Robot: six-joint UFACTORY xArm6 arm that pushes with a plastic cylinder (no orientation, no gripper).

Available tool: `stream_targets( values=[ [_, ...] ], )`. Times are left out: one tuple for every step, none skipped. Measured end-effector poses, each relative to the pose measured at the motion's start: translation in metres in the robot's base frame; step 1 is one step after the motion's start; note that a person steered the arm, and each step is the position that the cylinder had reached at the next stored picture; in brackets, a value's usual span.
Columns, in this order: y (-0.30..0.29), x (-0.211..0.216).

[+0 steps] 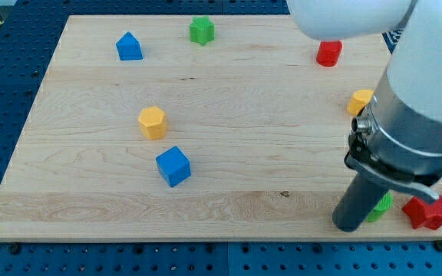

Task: Place the green circle close to the red star

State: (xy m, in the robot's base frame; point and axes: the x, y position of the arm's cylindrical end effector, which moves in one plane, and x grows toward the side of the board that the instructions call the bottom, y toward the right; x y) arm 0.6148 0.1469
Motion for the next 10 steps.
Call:
stream_targets(
  values=[
    [-0.008, 0.0],
    [-0.017, -0.016],
    [0.009, -0.03],
    [0.013, -0.03],
    [0.013, -0.03],
    [0.013, -0.036],
    [0.014, -0.037],
    [0.022, -0.035],
    [0.026, -0.032],
    [0.027, -0.032]
  ],
)
